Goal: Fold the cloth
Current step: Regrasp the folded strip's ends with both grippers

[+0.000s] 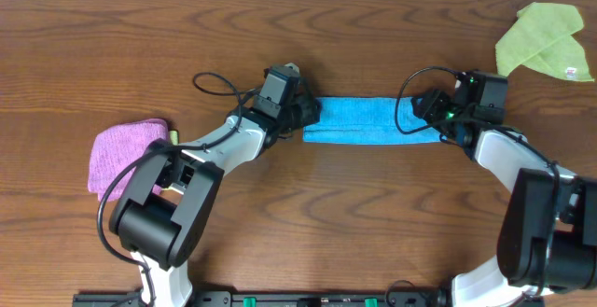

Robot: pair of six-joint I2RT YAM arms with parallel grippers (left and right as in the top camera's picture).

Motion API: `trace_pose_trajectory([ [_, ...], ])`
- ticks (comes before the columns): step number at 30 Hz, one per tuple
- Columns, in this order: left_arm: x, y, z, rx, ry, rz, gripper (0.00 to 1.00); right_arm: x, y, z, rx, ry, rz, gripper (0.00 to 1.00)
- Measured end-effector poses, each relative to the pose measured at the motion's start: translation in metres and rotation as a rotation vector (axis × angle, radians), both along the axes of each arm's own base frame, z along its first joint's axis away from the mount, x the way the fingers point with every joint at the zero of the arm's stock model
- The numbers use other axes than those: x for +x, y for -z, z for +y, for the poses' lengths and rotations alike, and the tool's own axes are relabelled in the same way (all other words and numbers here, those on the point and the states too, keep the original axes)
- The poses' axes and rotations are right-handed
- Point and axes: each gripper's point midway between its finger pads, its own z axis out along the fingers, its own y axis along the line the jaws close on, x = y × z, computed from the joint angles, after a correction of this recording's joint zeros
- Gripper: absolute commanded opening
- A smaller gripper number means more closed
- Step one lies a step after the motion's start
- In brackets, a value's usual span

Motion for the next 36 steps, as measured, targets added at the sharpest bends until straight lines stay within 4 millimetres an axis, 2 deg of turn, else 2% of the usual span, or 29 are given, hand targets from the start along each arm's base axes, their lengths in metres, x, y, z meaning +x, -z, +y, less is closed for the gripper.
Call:
trace_pose_trajectory([
  [3,0.007,0.0,0.012,0.008,-0.025,-0.005,0.61,0.0,-0.001,0.003,0.012,-0.01,-0.002,0.74],
  [9,0.02,0.0,0.035,0.021,-0.06,-0.015,0.63,-0.003,-0.005,0.01,0.051,-0.035,-0.002,0.78],
  [13,0.014,-0.001,0.042,0.044,-0.051,0.004,0.64,-0.007,-0.024,0.011,0.056,-0.026,-0.017,0.78],
  [16,0.006,-0.013,0.045,0.061,-0.028,0.01,0.65,-0.014,-0.047,0.009,0.044,-0.009,-0.034,0.79],
  [19,0.001,-0.029,0.046,0.065,-0.01,-0.011,0.67,-0.026,-0.06,0.007,0.031,0.011,-0.02,0.8],
  [23,0.001,-0.05,0.045,0.058,0.01,-0.058,0.68,-0.043,-0.066,0.004,0.018,0.036,0.026,0.79],
  [27,0.0,-0.058,0.044,0.052,0.018,-0.076,0.68,-0.063,-0.063,-0.005,-0.003,0.077,0.1,0.79],
  [30,-0.002,-0.058,0.039,0.051,0.031,-0.077,0.64,-0.074,-0.061,-0.014,-0.015,0.112,0.14,0.79],
  [33,-0.01,-0.059,0.024,0.051,0.068,-0.084,0.45,-0.085,-0.056,-0.02,-0.007,0.15,0.193,0.79],
  [34,-0.012,-0.06,0.018,0.049,0.082,-0.091,0.42,-0.088,-0.054,-0.021,-0.003,0.163,0.208,0.79],
  [36,-0.015,-0.063,0.006,0.053,0.107,-0.12,0.3,-0.089,-0.054,-0.022,0.003,0.179,0.216,0.8],
])
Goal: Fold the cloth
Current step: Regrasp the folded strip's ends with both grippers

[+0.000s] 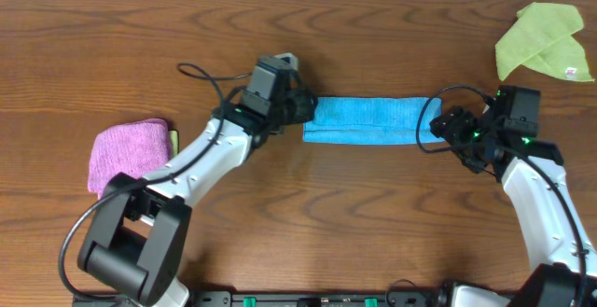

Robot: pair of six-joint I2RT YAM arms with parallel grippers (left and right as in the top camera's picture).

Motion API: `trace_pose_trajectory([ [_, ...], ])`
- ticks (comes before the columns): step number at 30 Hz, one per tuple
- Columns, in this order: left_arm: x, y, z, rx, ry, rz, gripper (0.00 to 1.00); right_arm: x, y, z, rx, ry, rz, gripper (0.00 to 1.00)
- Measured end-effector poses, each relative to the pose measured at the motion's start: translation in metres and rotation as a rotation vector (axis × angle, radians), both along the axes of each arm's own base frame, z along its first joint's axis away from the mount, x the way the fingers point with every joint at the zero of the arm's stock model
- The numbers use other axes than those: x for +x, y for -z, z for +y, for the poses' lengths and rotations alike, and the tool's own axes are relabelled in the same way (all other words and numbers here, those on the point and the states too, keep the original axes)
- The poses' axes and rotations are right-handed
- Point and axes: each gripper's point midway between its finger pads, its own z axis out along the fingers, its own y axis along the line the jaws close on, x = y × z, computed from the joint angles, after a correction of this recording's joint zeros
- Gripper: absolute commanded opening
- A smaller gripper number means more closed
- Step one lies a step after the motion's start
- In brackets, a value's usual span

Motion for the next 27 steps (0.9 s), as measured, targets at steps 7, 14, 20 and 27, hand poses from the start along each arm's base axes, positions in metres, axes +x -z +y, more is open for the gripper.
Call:
trace_pose_trajectory([
  [7,0.005,-0.012,-0.018,0.002,0.001,-0.093,0.06,-0.002,0.001,0.0,0.013,0.023,0.011,0.81],
  [14,0.017,0.014,-0.023,-0.009,-0.049,-0.051,0.06,-0.004,0.002,0.0,0.026,0.042,0.026,0.82],
  [20,0.027,0.043,-0.029,0.017,-0.06,0.009,0.06,-0.004,0.003,-0.002,0.028,0.075,0.032,0.84],
  [27,0.037,0.051,-0.035,0.027,-0.059,0.027,0.06,-0.003,0.014,-0.003,0.039,0.097,0.065,0.84],
])
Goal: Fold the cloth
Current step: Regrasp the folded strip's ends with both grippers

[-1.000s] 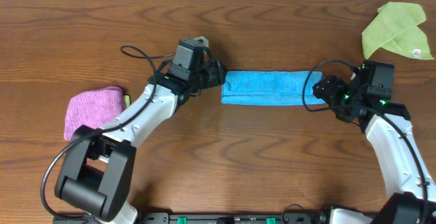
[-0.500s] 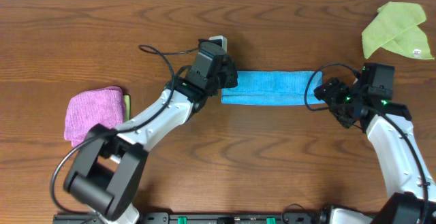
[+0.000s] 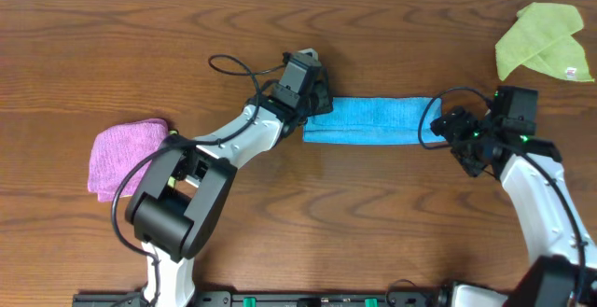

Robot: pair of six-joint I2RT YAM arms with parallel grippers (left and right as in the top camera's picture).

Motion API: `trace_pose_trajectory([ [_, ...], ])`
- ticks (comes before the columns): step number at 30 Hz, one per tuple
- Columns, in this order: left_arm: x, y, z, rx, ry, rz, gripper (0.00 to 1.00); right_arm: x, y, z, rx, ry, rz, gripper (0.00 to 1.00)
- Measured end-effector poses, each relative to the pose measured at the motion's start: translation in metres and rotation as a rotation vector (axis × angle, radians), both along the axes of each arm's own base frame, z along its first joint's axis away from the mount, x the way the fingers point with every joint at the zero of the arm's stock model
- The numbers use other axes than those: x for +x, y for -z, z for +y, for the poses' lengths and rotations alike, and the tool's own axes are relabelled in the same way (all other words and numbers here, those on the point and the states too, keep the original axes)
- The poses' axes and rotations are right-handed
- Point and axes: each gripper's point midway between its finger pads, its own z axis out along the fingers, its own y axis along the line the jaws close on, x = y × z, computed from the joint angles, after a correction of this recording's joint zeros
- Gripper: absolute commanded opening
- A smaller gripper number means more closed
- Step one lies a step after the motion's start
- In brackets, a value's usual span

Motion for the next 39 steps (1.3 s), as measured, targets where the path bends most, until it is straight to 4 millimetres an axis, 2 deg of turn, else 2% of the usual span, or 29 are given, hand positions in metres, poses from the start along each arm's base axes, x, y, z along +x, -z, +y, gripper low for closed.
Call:
trace_pose_trajectory([
  [3,-0.007,0.015,0.004,0.029,0.001,0.048,0.05,0.001,0.011,0.0,0.01,0.009,0.028,0.84],
  [8,-0.011,0.021,0.009,0.056,-0.003,0.07,0.06,0.005,0.023,-0.001,0.025,0.03,0.051,0.84],
  [13,-0.011,0.025,0.012,0.071,-0.013,0.074,0.06,0.008,0.024,-0.001,0.025,0.034,0.042,0.84],
  [17,-0.014,0.044,0.013,0.081,-0.018,0.113,0.05,0.009,0.024,-0.002,0.025,0.038,0.039,0.84],
  [23,-0.013,0.043,0.011,0.068,-0.027,0.115,0.06,0.014,0.027,-0.002,0.025,0.041,0.031,0.82],
  [31,-0.013,0.043,0.011,0.069,-0.027,0.116,0.06,0.023,0.057,-0.003,0.051,0.061,0.065,0.75],
  [39,-0.013,0.043,0.011,0.068,-0.026,0.116,0.05,0.036,0.06,-0.005,0.052,0.069,0.023,0.66],
])
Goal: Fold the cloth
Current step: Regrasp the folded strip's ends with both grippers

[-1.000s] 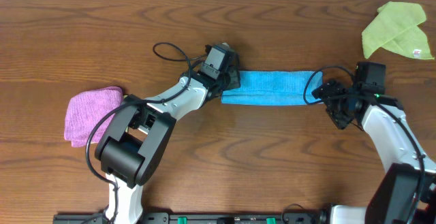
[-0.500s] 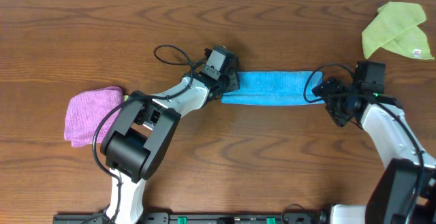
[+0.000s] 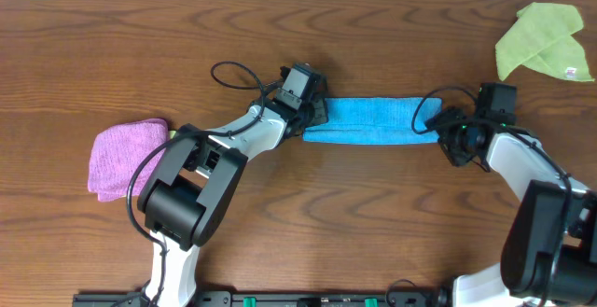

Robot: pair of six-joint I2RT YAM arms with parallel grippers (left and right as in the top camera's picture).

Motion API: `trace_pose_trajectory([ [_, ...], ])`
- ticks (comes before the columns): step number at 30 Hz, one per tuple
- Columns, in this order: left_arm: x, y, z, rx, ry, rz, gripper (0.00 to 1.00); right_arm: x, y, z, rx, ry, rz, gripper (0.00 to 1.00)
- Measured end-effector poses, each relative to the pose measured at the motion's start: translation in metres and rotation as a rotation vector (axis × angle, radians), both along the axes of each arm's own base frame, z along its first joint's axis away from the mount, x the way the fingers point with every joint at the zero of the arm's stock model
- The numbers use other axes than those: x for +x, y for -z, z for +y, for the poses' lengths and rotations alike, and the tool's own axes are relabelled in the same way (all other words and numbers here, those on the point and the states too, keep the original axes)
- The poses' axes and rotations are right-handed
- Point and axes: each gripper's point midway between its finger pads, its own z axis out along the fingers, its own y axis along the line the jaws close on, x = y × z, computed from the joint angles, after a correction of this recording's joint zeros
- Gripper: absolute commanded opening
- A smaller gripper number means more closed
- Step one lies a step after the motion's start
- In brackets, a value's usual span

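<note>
A blue cloth (image 3: pixel 368 120) lies folded into a long narrow strip across the middle of the table. My left gripper (image 3: pixel 315 116) sits at the strip's left end, with its fingers hidden under the wrist. My right gripper (image 3: pixel 440 132) is at the right end, touching or just over the cloth's edge. The overhead view does not show whether either pair of fingers is open or shut.
A folded pink cloth (image 3: pixel 126 155) lies at the left, beside the left arm's base. At the far right corner is a crumpled green cloth (image 3: pixel 544 41). Cables loop above both wrists. The brown wooden table (image 3: pixel 373 223) extends towards the front.
My right gripper has moved left and slightly up, from just off the strip's right end to its edge. The left gripper has shifted a little down along the left end. The cloth looks unchanged.
At first both grippers were at the ends of the blue strip. Then the right one was off to the right and the left one slightly back. After that the left stood over the left end's upper corner. Now both are at the ends again.
</note>
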Motion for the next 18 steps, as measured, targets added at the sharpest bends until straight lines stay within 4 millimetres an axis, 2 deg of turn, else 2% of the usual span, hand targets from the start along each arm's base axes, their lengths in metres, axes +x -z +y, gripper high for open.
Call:
trace_pose_trajectory([
  [8,0.0,0.0,0.0,-0.003,0.002,0.002,0.05,0.009,0.007,-0.001,0.003,-0.002,-0.02,0.63],
  [11,-0.001,0.0,-0.001,-0.004,0.003,0.003,0.05,0.015,0.008,0.0,0.008,-0.007,-0.033,0.57],
  [15,-0.001,0.0,-0.001,-0.003,0.003,0.004,0.05,0.023,0.009,0.002,0.004,-0.017,-0.059,0.43],
  [18,-0.001,0.0,0.0,-0.001,0.003,0.008,0.06,0.029,0.012,0.006,-0.004,-0.036,-0.076,0.14],
])
